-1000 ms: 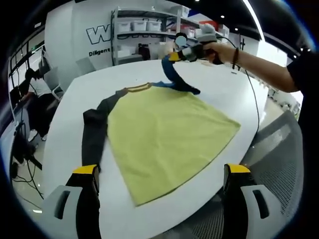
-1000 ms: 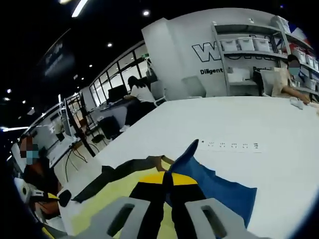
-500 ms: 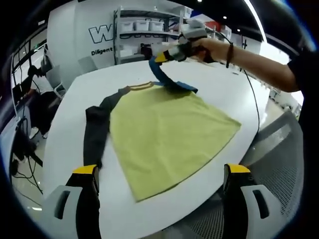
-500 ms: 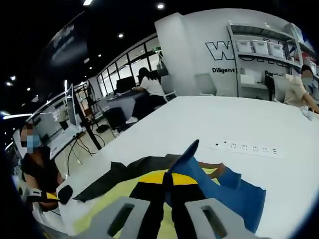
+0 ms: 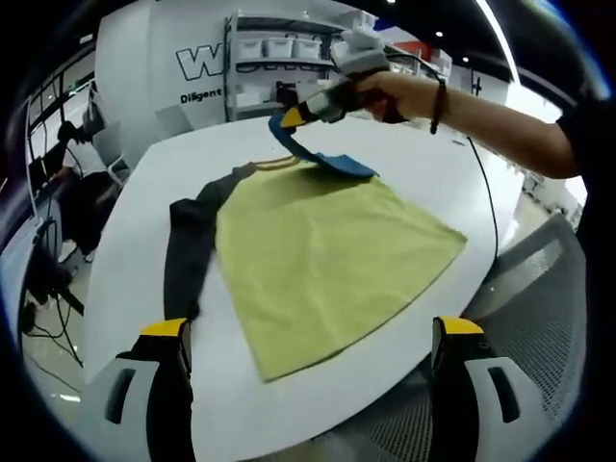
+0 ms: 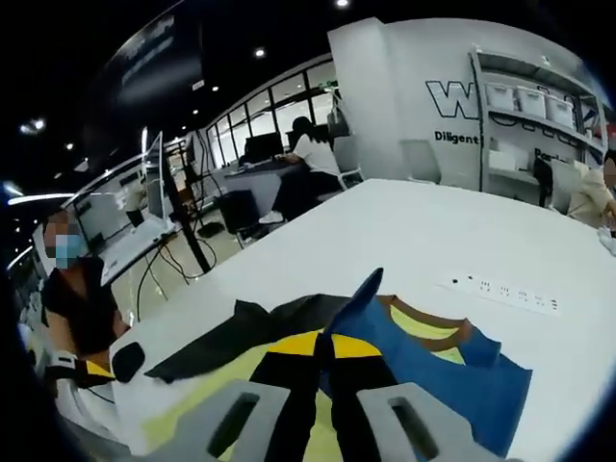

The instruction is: Fold the garment on the visible template until the final outline fits inside the template.

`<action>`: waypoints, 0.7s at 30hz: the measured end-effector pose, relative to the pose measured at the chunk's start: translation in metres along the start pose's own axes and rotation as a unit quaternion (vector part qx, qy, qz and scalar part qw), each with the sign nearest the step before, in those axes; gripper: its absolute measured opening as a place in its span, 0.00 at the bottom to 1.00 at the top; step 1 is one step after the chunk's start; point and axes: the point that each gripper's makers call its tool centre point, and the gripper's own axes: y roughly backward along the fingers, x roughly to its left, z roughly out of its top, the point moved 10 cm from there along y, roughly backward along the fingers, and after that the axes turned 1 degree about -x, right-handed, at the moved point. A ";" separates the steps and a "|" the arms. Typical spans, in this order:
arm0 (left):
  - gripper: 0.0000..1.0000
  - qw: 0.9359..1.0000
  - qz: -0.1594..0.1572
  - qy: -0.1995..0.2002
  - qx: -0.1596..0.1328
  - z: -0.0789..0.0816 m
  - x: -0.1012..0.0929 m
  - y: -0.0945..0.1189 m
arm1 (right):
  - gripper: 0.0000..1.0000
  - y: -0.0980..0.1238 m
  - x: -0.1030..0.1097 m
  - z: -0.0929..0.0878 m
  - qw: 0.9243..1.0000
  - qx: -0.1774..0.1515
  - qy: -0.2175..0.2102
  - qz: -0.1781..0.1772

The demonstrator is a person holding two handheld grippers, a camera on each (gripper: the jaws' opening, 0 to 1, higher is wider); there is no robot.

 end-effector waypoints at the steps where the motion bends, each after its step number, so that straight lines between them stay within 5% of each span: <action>1: 0.99 1.000 0.000 0.001 0.000 0.000 0.000 0.000 | 0.00 -0.002 0.001 0.000 1.000 0.002 0.000 0.001; 21: 0.99 1.000 0.008 0.010 0.003 -0.008 0.006 0.005 | 0.00 -0.048 0.027 -0.043 0.997 0.078 0.017 0.018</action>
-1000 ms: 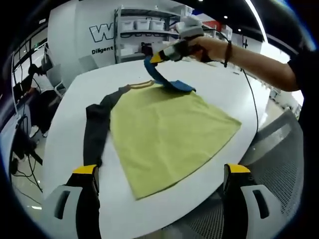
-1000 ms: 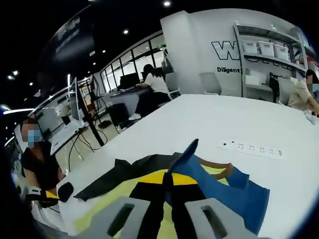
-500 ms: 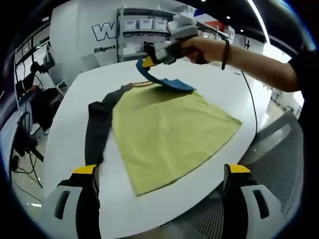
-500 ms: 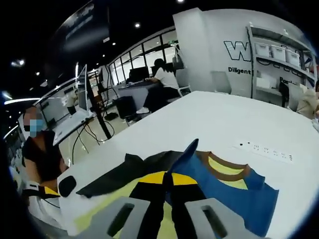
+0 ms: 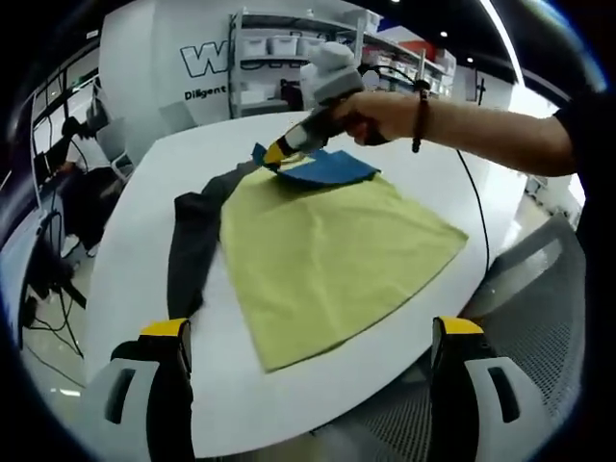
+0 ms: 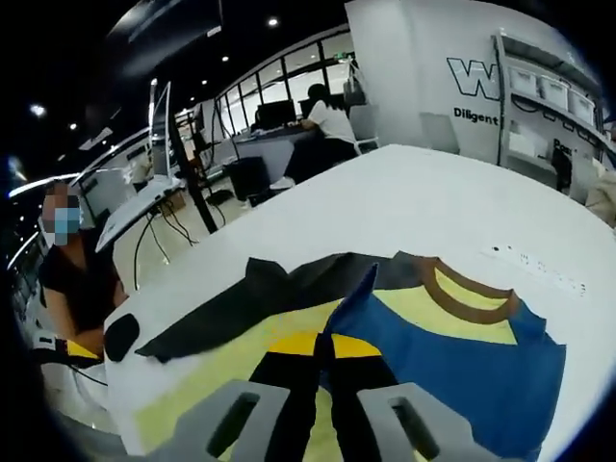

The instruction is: Fold the garment on the visible template until the final outline fits inside the template.

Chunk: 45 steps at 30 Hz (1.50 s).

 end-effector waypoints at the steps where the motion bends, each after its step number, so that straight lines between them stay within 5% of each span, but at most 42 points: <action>1: 0.99 1.000 0.002 0.002 -0.001 -0.001 0.001 0.000 | 0.00 -0.002 0.001 -0.002 1.000 0.003 -0.001 0.000; 18: 0.99 1.000 0.001 0.017 -0.014 -0.005 -0.001 0.000 | 0.00 -0.023 0.008 -0.025 0.999 0.045 0.011 0.003; 26: 0.99 1.000 0.003 0.015 -0.012 -0.004 -0.001 0.002 | 0.01 -0.020 0.013 -0.022 0.999 0.008 -0.021 0.044; 45: 0.99 1.000 -0.006 0.000 -0.019 0.004 -0.006 -0.005 | 0.76 0.010 -0.022 -0.025 0.998 -0.019 -0.060 -0.016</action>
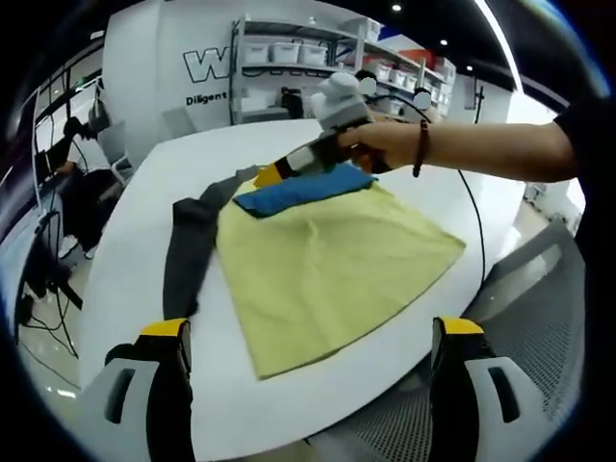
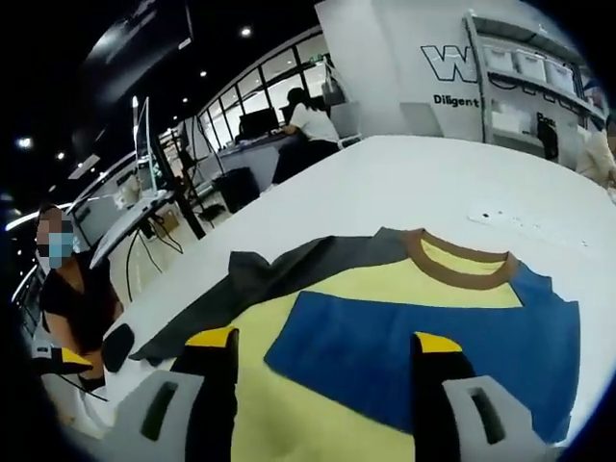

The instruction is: Fold the garment on the visible template until the final outline fits inside the template.

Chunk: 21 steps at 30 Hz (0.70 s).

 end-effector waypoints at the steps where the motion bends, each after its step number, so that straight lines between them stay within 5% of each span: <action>1: 0.99 1.000 0.000 0.000 0.000 0.000 0.000 0.000 | 0.78 0.001 -0.001 0.000 1.000 0.000 -0.001 -0.002; 21: 0.99 1.000 -0.012 -0.013 0.000 0.003 -0.008 -0.004 | 0.88 0.047 -0.065 -0.016 0.994 -0.016 0.006 -0.106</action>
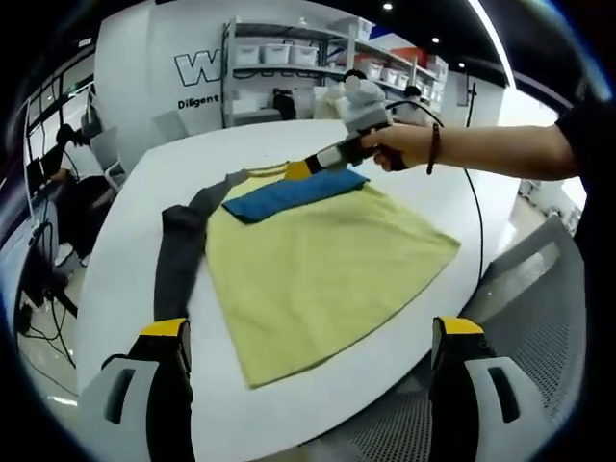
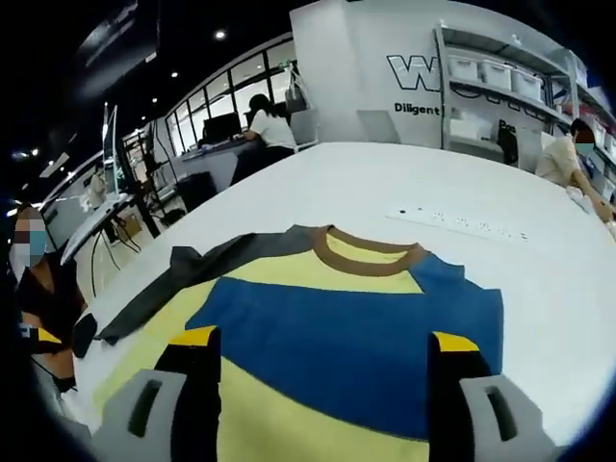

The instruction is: Fold the garment on the visible template until the final outline fits inside the template.

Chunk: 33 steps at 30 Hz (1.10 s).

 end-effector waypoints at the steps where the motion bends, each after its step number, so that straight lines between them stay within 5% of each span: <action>1: 0.99 1.000 0.000 0.001 -0.001 0.000 0.000 0.000 | 0.88 0.001 -0.003 -0.001 1.000 0.002 0.002 -0.006; 18: 0.99 1.000 -0.007 0.000 -0.009 0.004 -0.002 0.001 | 0.75 0.017 -0.052 -0.026 0.998 0.019 -0.036 -0.049; 25: 0.99 1.000 -0.004 0.001 -0.009 0.004 -0.001 0.002 | 0.52 0.024 -0.063 -0.038 0.997 0.026 -0.047 -0.062; 29: 0.99 1.000 -0.001 0.003 -0.007 0.003 -0.001 0.004 | 0.40 0.031 -0.071 -0.044 0.994 0.016 -0.089 -0.068; 33: 0.99 1.000 0.002 0.005 -0.008 0.001 -0.001 0.005 | 0.30 0.034 -0.076 -0.051 0.993 0.027 -0.078 -0.080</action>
